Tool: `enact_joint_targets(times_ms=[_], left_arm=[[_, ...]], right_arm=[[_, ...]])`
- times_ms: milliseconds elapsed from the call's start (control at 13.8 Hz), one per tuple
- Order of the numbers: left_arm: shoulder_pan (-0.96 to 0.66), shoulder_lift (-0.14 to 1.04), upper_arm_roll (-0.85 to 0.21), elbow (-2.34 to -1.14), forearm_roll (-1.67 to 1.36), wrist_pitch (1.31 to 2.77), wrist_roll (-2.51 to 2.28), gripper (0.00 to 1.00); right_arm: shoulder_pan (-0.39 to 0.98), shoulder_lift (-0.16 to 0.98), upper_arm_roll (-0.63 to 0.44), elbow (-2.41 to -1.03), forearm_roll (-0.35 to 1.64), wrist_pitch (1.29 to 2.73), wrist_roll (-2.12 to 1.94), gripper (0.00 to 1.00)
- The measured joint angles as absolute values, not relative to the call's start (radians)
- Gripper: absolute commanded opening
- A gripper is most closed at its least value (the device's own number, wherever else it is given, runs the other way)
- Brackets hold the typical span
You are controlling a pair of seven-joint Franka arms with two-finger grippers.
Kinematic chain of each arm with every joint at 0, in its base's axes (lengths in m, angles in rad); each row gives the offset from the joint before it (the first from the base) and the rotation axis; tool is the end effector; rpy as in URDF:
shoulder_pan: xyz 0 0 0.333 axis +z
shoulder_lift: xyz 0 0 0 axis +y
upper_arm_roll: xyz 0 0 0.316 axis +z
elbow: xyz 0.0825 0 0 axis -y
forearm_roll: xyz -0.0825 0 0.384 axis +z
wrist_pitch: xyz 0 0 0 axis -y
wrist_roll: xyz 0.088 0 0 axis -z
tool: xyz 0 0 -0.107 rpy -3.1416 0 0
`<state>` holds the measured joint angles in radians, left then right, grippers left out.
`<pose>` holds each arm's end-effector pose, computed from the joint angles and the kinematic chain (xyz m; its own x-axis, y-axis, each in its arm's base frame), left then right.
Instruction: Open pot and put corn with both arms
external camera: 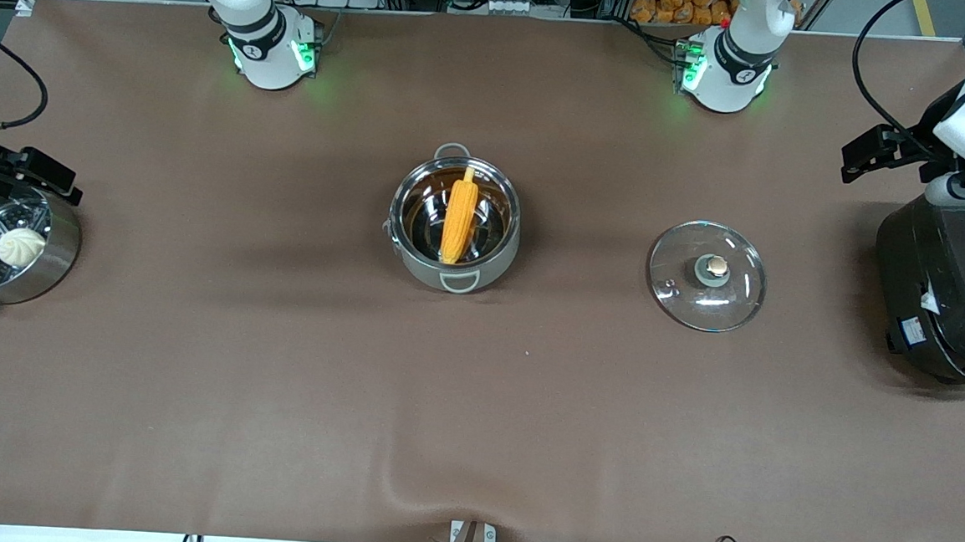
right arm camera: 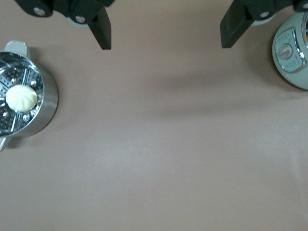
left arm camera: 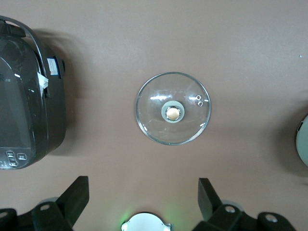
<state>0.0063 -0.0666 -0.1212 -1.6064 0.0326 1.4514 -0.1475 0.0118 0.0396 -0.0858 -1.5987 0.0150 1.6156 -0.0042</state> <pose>0.5176 -0.0582 0.6336 0.9959 0.0377 -0.0817 0.0334 -0.9980 -0.0532 0.5678 -0.0396 0.5930 0.9973 -0.0704 -0.0225 -0.0707 -0.9974 -0.0117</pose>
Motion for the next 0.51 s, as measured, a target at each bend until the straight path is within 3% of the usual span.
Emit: enact_joint_targets(times_ms=[506], left_arm=[[0.007, -0.060, -0.116, -1.597, 0.027, 1.459, -0.147, 1.00]], right_arm=[[0.012, 0.040, -0.084, -1.595, 0.015, 1.579, -0.004, 1.00]])
